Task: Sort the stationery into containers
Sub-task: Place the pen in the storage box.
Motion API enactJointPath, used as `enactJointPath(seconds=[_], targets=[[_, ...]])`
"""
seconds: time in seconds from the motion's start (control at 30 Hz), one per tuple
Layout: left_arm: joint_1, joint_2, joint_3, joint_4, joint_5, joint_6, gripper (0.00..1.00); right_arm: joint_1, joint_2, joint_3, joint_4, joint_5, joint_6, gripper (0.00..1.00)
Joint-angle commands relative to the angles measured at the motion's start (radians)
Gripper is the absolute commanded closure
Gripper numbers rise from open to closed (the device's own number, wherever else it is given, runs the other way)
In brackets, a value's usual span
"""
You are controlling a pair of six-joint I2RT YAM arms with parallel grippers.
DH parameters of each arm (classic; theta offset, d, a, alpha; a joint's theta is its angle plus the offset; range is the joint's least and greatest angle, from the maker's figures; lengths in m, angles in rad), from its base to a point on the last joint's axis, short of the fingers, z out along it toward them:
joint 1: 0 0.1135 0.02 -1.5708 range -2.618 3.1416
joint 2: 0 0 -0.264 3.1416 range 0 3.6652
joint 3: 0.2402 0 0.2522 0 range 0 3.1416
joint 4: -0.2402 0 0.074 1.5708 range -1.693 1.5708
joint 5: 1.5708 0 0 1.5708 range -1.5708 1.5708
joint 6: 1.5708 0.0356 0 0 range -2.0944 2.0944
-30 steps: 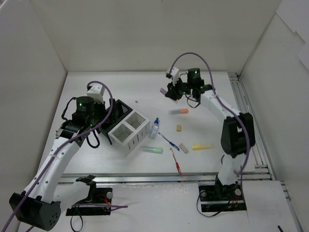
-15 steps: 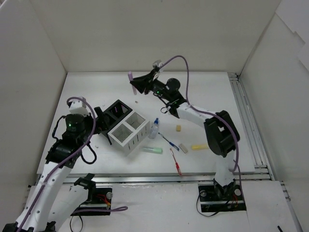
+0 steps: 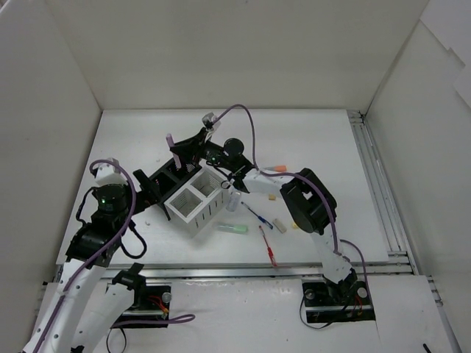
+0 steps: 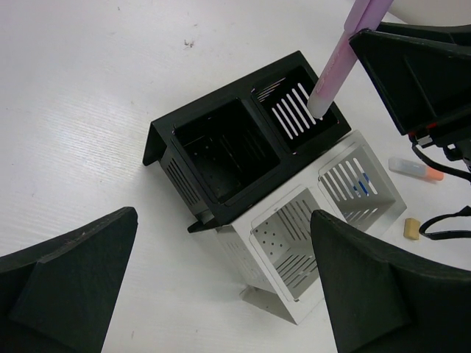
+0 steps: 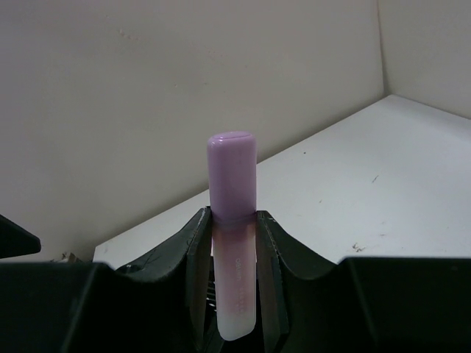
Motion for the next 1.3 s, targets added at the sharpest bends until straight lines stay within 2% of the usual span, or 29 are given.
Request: enactJointPath(seconds=[0.0,0.37,0.47,0.5,0.6,0.63,0.8,0.9,0.93,1.0,1.03,1.1,1.13,1.17,1.2,1.27], targets=[[0.007,0.022,0.007,0.039,-0.014,-0.022,0.00,0.004,-0.027,-0.007,0.223,0.052,-0.030,0.94],[0.007,0.044,0.019,0.036,-0.008,-0.019,0.00,0.007,0.007,-0.065,0.221,0.052,-0.098,0.88],[0.007,0.036,0.022,0.042,0.001,-0.015,0.00,0.010,-0.019,-0.088,0.222,0.041,-0.115,0.74],[0.007,0.036,0.022,0.045,0.009,-0.004,0.00,0.012,-0.045,-0.105,0.219,0.041,-0.136,0.63],[0.007,0.041,0.024,0.067,0.052,0.014,0.00,0.018,-0.100,-0.137,0.221,0.027,-0.164,0.50],[0.007,0.041,0.025,0.071,0.067,0.019,0.00,0.016,-0.113,-0.143,0.222,0.018,-0.162,0.49],[0.007,0.048,0.036,0.064,0.095,0.024,0.00,0.015,-0.211,-0.192,0.216,0.006,-0.145,0.31],[0.007,0.061,0.048,0.068,0.122,0.031,0.00,0.009,-0.278,-0.245,0.216,0.046,-0.119,0.07],[0.007,0.067,0.056,0.073,0.133,0.045,0.00,0.004,-0.298,-0.264,0.213,0.082,-0.118,0.02],[0.007,0.087,0.062,0.093,0.179,0.062,0.00,-0.011,-0.361,-0.324,0.195,0.142,-0.112,0.02],[0.007,0.096,0.065,0.106,0.185,0.089,0.00,-0.017,-0.410,-0.359,0.131,0.196,-0.113,0.02],[0.007,0.114,0.054,0.168,0.324,0.134,0.00,-0.040,-0.465,-0.375,-0.010,0.310,-0.109,0.02],[-0.002,0.117,0.048,0.195,0.366,0.180,0.00,-0.045,-0.520,-0.375,-0.188,0.355,-0.110,0.02],[-0.002,0.125,0.032,0.246,0.438,0.197,0.00,-0.059,-0.545,-0.375,-0.262,0.394,-0.106,0.02],[-0.002,0.128,0.028,0.269,0.467,0.218,0.00,-0.065,-0.568,-0.380,-0.382,0.482,-0.107,0.02],[-0.014,0.145,0.031,0.300,0.503,0.268,0.00,-0.066,-0.639,-0.390,-0.502,0.597,-0.096,0.02]])
